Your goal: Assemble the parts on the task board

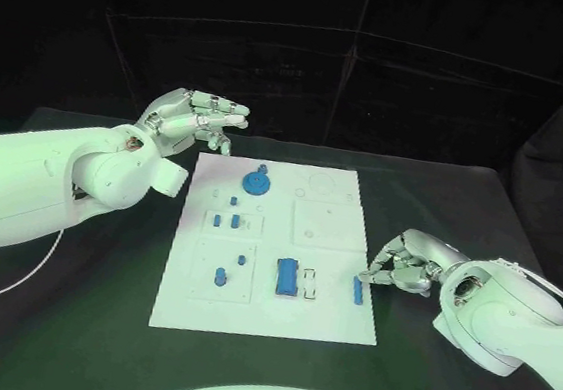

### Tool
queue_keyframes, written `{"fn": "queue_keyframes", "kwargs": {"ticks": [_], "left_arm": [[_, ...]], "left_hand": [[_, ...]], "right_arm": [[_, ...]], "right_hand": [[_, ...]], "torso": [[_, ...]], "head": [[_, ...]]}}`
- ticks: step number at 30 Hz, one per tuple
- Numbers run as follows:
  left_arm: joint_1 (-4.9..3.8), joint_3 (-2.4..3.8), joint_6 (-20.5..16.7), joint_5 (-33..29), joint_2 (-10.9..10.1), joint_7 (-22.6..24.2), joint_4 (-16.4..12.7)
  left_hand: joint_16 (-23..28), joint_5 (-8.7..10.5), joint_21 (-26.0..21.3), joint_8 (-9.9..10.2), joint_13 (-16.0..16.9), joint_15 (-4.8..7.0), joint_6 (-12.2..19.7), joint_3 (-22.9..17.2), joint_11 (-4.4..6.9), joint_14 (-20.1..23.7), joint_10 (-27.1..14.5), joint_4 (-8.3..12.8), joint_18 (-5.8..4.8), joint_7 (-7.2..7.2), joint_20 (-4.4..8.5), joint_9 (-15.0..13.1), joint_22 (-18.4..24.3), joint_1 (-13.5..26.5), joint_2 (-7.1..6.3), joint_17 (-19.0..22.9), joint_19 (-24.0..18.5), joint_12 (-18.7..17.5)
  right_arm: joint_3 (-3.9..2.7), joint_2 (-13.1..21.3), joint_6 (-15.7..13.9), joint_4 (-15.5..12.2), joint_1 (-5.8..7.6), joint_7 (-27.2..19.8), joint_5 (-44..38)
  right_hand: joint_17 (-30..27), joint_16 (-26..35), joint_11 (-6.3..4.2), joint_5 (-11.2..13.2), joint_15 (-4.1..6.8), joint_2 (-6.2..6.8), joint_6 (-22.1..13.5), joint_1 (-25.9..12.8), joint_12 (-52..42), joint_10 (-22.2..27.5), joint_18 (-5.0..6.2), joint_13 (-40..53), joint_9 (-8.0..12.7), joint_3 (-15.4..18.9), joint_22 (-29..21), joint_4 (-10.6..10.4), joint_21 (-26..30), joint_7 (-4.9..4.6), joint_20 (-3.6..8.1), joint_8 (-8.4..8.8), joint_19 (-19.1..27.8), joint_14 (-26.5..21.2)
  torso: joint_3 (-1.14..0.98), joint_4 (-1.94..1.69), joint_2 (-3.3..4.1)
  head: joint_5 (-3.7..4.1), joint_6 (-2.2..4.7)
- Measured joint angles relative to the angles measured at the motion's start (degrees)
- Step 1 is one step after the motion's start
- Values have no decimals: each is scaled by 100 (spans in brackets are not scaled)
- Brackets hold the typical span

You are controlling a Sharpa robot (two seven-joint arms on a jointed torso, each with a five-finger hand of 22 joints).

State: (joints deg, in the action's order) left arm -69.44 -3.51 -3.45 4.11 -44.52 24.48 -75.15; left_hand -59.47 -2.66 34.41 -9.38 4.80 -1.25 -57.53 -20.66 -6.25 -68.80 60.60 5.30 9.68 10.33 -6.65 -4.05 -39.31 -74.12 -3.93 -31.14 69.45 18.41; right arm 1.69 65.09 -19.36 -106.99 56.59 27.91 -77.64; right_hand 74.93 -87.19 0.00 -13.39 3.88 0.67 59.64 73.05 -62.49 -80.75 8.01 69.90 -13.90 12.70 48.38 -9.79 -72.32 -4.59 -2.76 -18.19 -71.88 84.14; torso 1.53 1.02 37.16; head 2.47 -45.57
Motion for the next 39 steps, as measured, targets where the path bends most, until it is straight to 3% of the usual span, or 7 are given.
{"fn": "queue_keyframes", "kwargs": {"ticks": [13, 26, 34, 39], "left_arm": [[0, -4, 2, 0, -5, 0, 7], [3, -12, 7, 0, -3, -1, 13], [6, -15, 13, 0, -8, -1, 13], [7, -16, 14, 0, -11, -2, 13]], "left_hand": [[0, 0, 0, 0, 0, 0, 0, 0, 0, 0, 0, 0, 0, 0, 0, 0, 0, 0, 0, 0, 0, 0], [0, 0, 0, 0, 0, 0, 0, 0, 0, 0, 0, 0, 0, 0, 0, 0, -1, 0, 0, 0, 0, 0], [0, 0, 0, 0, 0, 0, 0, 0, 0, 0, 0, 0, 0, 0, 0, 0, 0, 0, 0, 0, 0, 0], [0, 0, 0, 0, 0, 0, 0, 0, 0, 0, 0, 0, 0, 0, 0, 0, -1, 0, 0, 0, 0, 0]], "right_arm": [[4, -280, 507, 169, -9, 247, -393], [-1, -529, 810, 253, -35, 359, -725], [-19, -653, 970, 276, -42, 399, -1060], [-30, -696, 1093, 268, -40, 427, -1278]], "right_hand": [[-1, 0, 0, 54, 0, 0, 20, 0, 0, 0, 0, 24, -22, 47, 20, 19, 0, 20, 0, 0, 0, 0], [-1, 20, 0, -1, 0, -52, 63, 344, 0, 0, 0, 37, -75, 42, 20, 260, 24, 21, 0, 43, 0, 0], [-2, 20, 0, 38, 0, -114, 108, 597, 0, 0, 0, 49, -91, -27, 31, 438, 24, 18, 0, 96, 0, 0], [-2, 19, -22, -31, 0, -249, 118, 784, 44, 23, 0, 35, -89, -155, 31, 598, 24, 25, 0, 150, 0, 0]], "torso": [[1, -2, -3], [1, -2, -5], [5, -3, -6], [8, -4, -7]], "head": [[-25, -43], [-16, -64], [-21, -77], [-25, -79]]}}
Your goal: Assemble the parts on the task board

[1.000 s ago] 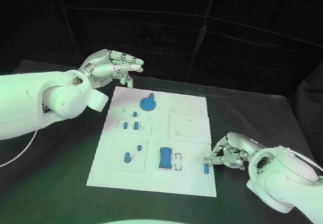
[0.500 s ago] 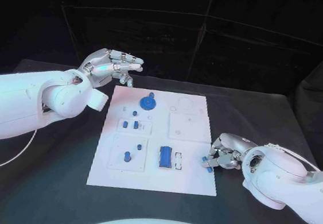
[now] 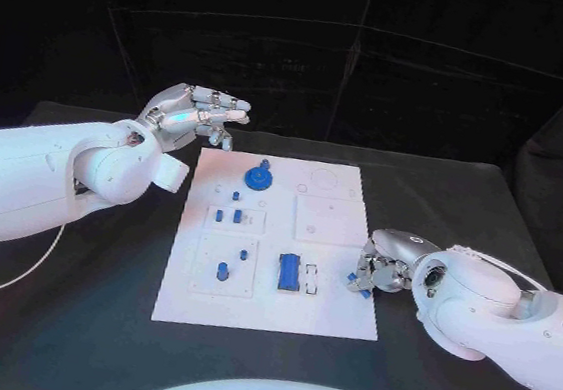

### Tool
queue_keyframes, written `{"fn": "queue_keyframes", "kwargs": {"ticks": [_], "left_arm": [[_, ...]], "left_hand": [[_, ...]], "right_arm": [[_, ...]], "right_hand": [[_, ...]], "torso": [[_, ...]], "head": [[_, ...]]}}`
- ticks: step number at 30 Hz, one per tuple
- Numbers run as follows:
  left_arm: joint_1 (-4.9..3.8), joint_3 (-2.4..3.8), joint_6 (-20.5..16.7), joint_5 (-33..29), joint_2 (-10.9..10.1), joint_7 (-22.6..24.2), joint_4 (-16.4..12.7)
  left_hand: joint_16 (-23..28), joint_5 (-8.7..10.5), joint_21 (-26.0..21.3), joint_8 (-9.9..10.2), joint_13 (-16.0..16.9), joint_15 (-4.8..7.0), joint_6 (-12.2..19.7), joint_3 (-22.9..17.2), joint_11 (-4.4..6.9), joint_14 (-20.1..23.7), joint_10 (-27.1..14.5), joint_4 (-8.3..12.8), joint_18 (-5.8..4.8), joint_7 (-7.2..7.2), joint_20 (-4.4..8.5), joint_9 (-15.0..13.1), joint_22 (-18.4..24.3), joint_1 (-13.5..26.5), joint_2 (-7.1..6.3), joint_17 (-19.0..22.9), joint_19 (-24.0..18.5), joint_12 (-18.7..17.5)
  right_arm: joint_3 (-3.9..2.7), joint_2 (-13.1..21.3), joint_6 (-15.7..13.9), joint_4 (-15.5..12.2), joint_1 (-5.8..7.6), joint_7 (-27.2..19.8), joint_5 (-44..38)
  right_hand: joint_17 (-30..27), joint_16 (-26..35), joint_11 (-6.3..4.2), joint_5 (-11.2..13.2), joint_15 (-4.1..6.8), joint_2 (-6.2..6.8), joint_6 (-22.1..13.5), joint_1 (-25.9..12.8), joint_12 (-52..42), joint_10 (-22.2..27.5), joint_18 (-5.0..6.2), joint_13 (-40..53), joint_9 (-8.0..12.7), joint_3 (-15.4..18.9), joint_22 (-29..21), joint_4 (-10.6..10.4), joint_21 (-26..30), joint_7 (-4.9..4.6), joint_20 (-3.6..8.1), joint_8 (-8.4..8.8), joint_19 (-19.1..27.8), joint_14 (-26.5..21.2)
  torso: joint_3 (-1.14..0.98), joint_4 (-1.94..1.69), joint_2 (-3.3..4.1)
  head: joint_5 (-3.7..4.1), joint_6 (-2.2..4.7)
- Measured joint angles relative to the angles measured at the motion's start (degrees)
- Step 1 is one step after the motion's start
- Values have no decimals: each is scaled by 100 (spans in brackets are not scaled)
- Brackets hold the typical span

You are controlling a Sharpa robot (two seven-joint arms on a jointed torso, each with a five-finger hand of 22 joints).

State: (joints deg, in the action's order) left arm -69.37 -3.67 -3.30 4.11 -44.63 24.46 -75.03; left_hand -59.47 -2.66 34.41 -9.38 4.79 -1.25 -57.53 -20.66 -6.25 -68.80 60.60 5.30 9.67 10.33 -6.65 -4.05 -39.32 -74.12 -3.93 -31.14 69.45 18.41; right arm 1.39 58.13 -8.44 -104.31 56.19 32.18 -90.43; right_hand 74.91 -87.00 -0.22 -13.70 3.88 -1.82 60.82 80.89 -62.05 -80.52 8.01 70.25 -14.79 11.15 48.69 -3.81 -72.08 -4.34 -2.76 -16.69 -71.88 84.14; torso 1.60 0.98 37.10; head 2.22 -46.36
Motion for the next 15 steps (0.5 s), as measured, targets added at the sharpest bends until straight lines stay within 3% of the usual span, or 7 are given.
{"fn": "queue_keyframes", "kwargs": {"ticks": [4, 13, 15], "left_arm": [[1, -1, 1, 0, -5, 0, -2], [1, -2, 4, 0, -8, 0, -3], [1, -2, 5, 0, -8, 0, -3]], "left_hand": [[0, 0, 0, 0, 0, 0, 0, 0, 0, 0, 0, 0, 0, 0, 0, 0, 0, 0, 0, 0, 0, 0], [0, 0, -24, 0, 4, 0, 0, 50, 21, 0, -20, 2, 0, 0, 0, 0, 11, 0, 0, 21, 0, 30], [0, 0, -24, 0, 7, 0, 0, 50, 21, 0, -21, 2, 0, 0, 0, 0, 14, 0, 0, 26, 0, 36]], "right_arm": [[-5, -9, 21, -34, 3, 20, -92], [15, 87, -274, -158, -17, 76, 210], [25, 109, -397, -194, -29, 78, 372]], "right_hand": [[0, 0, -1, -96, -5, -176, 22, 185, 3, 41, -1, -8, 95, -385, 32, 138, 0, 26, 46, 107, -6, -14], [0, 0, -21, -398, 23, -201, 55, 155, 6, 37, 0, 31, 204, -1289, 101, 125, 0, -9, 51, 409, -11, -18], [0, 0, -21, -399, 26, -89, 83, 2, 16, 36, -1, 91, 210, -1634, 113, 15, 0, -35, 51, 489, -11, -16]], "torso": [[0, -1, -4], [-1, -1, -12], [-2, -1, -11]], "head": [[0, -1], [-8, 21], [-5, 29]]}}
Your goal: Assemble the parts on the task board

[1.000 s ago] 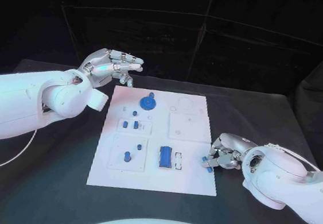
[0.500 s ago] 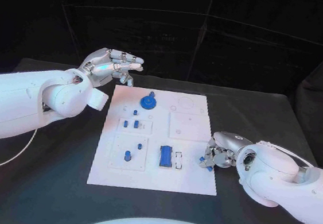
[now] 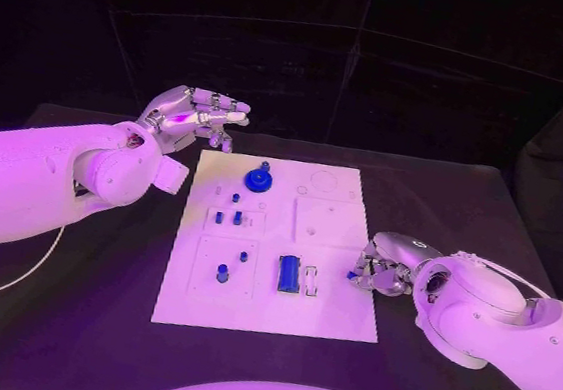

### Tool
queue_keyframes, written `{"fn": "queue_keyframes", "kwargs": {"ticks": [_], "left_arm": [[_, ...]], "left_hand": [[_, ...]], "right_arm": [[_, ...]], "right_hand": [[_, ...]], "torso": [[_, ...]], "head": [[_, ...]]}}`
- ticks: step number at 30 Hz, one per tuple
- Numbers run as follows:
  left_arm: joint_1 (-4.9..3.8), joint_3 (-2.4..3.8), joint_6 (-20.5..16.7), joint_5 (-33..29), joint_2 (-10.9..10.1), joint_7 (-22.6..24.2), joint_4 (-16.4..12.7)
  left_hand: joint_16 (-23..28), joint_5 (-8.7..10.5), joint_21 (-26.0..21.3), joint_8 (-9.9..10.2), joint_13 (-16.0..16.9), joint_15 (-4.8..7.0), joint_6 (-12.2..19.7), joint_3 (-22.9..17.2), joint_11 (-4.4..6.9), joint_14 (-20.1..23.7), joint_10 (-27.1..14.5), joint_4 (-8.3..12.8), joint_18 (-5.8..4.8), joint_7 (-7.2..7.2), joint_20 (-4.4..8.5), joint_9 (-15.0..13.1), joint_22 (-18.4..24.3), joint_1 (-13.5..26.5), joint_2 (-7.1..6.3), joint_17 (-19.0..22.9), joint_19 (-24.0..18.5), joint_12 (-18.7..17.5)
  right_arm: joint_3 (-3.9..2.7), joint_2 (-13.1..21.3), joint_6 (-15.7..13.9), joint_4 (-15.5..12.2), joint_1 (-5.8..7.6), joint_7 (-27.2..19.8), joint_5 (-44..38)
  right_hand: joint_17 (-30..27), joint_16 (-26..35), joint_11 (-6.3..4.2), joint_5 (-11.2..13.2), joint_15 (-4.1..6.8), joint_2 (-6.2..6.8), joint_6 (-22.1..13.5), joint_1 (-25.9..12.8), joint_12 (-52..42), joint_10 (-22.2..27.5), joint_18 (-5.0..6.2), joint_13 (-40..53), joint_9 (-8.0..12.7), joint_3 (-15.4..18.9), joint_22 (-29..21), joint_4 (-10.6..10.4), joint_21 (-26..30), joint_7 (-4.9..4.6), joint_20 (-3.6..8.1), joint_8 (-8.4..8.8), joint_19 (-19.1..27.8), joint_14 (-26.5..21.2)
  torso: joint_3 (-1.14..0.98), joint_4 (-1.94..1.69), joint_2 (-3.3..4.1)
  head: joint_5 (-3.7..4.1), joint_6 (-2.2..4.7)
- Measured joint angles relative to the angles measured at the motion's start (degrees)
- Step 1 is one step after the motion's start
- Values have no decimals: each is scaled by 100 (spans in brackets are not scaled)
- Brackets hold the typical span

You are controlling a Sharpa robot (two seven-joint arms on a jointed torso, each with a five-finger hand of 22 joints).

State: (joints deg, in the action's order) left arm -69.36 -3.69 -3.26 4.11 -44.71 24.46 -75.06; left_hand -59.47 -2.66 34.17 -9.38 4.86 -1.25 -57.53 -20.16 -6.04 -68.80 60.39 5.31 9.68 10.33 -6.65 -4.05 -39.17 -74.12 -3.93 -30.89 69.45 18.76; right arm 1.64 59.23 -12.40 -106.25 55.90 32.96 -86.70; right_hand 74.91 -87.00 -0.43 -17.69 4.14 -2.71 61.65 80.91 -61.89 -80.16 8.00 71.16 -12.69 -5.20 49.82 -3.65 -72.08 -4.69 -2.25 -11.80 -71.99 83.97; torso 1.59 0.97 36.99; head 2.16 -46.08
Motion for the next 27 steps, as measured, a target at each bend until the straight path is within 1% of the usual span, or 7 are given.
{"fn": "queue_keyframes", "kwargs": {"ticks": [2, 5, 7, 14, 19, 22, 27], "left_arm": [[0, 0, 0, 0, 0, 0, 0], [1, 0, 1, 0, 0, 0, -3], [1, 0, 1, 0, -1, 0, -4], [1, -1, 1, 0, -5, 0, -12], [1, -1, 1, 0, -8, 0, -17], [1, -1, 1, 0, -9, 0, -19], [1, -1, 2, 0, -9, 0, -23]], "left_hand": [[0, 0, 0, 0, 0, 0, 0, 0, 0, 0, 0, 0, 0, 0, 0, 0, 0, 0, 0, 0, 0, 0], [0, 0, 0, 0, 0, 0, 0, 0, 0, 0, 0, 0, -1, 0, 0, 0, 0, 0, 0, 0, 0, 6], [0, 0, 0, 0, 0, 0, 0, -1, 0, 0, 0, 0, 0, 0, 0, 0, 0, 0, 0, 0, 0, 6], [0, 0, 0, 0, -1, 0, 0, -1, 0, 0, 0, 0, 0, 0, 0, 0, -1, 0, 0, 0, 0, 5], [0, 0, 0, 0, -1, 0, 0, -1, 0, 0, 0, 0, 0, 0, 0, 0, -1, 0, 0, 0, 0, 5], [0, 0, 0, 0, -1, 0, 0, -1, 0, 0, 0, 0, 0, 0, 0, 0, -1, 0, 0, 0, 0, 5], [0, 0, 0, 0, -1, 0, 0, -1, 0, 0, 0, -1, 0, 0, 0, 0, -1, 0, 0, -1, 0, 5]], "right_arm": [[12, 23, -153, -56, -14, -3, 215], [14, 42, -399, -151, -16, -35, 538], [11, 43, -536, -195, -16, -62, 719], [9, -52, -886, -260, -11, -138, 1251], [9, -167, -982, -227, -11, -140, 1461], [9, -251, -996, -183, -11, -122, 1548], [9, -384, -973, -101, -11, -72, 1645]], "right_hand": [[0, 0, -9, -2, 19, 137, 32, -180, 0, -56, 0, 5, 0, -212, 0, 6, 0, -18, 0, 5, 0, 18], [0, 0, -40, -53, 22, 360, 151, -402, -23, -103, 0, 4, -19, -373, 21, -67, -24, 28, 0, 61, 0, 15], [0, 0, -31, -207, 30, 493, 191, -539, -51, -133, 1, 21, -55, -443, 32, -111, -31, 48, 0, 69, 0, 7], [0, -24, -29, -659, 31, 716, 289, -810, -151, -175, 0, 96, -57, -560, 100, -199, -64, 76, 20, 100, -63, 6], [0, -51, -60, -781, 31, 762, 397, -910, -235, -205, 0, 154, -88, -567, 122, -206, -64, 110, 20, 101, -63, 6], [1, -51, -80, -781, 32, 787, 447, -955, -284, -225, 0, 196, -129, -583, 137, -222, -64, 158, 41, 91, -83, 5], [4, -66, -100, -781, 40, 781, 492, -1053, -284, -245, 0, 209, -173, -566, 141, -270, -64, 164, 41, 51, -83, -3]], "torso": [[1, 0, 0], [2, -2, 1], [3, -4, 3], [4, -8, 7], [4, -8, 9], [4, -8, 10], [4, -8, 12]], "head": [[1, 5], [1, 11], [-6, 12], [-29, 4], [-37, -4], [-41, -4], [-46, -4]]}}
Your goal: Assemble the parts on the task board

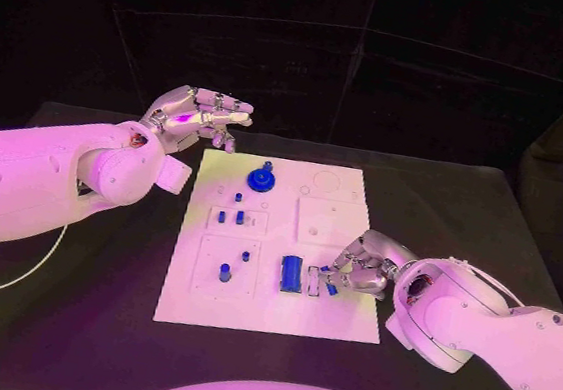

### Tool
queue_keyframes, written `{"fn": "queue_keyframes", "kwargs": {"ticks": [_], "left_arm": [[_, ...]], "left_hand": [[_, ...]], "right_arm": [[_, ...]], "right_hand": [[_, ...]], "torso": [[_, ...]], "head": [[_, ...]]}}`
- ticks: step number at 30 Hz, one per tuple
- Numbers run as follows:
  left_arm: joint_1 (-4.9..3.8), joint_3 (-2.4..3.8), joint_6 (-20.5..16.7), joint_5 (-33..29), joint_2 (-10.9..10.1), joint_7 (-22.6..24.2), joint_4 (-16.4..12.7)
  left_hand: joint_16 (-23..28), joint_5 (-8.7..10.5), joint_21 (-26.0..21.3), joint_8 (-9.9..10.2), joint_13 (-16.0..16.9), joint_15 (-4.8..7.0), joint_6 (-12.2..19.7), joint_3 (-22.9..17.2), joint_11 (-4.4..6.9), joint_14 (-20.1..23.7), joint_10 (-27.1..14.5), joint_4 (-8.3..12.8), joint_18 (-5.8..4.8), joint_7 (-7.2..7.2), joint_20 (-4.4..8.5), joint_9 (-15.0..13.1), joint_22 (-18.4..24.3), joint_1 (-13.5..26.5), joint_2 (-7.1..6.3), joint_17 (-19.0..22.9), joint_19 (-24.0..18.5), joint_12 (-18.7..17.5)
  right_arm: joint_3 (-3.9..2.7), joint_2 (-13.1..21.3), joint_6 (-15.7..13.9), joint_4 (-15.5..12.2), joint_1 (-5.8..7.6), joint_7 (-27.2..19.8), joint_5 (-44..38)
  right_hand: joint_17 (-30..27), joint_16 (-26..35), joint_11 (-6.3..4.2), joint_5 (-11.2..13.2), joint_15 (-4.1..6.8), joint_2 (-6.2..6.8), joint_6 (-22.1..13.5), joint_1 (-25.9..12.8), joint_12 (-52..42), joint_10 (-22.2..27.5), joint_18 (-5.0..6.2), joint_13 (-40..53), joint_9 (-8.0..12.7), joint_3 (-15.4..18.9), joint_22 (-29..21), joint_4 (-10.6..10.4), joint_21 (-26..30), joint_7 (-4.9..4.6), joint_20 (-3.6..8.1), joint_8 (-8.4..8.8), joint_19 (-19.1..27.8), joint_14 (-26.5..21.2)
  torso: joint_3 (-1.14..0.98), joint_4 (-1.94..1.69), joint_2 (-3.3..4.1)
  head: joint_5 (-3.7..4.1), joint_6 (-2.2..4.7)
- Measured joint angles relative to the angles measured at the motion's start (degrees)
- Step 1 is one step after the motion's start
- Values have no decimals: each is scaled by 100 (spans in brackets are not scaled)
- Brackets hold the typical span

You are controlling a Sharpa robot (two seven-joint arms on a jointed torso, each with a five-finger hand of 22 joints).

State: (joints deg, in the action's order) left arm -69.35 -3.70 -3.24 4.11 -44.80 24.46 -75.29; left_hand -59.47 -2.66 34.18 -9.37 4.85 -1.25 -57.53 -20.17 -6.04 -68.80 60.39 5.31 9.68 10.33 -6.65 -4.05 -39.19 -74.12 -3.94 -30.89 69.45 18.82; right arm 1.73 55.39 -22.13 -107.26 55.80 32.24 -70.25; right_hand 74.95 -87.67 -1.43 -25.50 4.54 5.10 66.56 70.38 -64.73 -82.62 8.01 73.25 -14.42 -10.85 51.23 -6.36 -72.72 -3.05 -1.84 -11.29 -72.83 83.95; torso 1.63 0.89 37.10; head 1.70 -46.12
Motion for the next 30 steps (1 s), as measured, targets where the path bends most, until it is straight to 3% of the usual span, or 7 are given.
{"fn": "queue_keyframes", "kwargs": {"ticks": [16, 30], "left_arm": [[0, 0, 9, 0, -3, -3, -13], [-1, 0, 26, 0, -7, -10, -26]], "left_hand": [[0, 0, 0, -23, -1, 0, 21, 0, 0, 0, 0, 0, 0, 21, 0, 0, -1, 0, 0, 6, 0, 0], [0, 0, 0, -23, -1, 0, 21, 16, 0, 0, 0, -17, 0, 21, 0, 0, 6, 0, 0, 6, 0, 0]], "right_arm": [[0, -389, 22, 259, 1, 271, 75], [-1, -500, 130, 339, 1, 435, -24]], "right_hand": [[-1, -7, -1, 7, -1, 4, 54, -99, 64, -1, 0, -63, -65, 38, 28, -70, -22, 22, 22, -27, -21, 0], [-2, -31, -66, 218, 53, 7, 192, -203, 84, -66, 0, -47, -226, 94, 36, -126, -22, 109, 61, -148, -60, 12]], "torso": [[-2, 5, 1], [-3, 9, -1]], "head": [[-26, -14], [-38, -41]]}}
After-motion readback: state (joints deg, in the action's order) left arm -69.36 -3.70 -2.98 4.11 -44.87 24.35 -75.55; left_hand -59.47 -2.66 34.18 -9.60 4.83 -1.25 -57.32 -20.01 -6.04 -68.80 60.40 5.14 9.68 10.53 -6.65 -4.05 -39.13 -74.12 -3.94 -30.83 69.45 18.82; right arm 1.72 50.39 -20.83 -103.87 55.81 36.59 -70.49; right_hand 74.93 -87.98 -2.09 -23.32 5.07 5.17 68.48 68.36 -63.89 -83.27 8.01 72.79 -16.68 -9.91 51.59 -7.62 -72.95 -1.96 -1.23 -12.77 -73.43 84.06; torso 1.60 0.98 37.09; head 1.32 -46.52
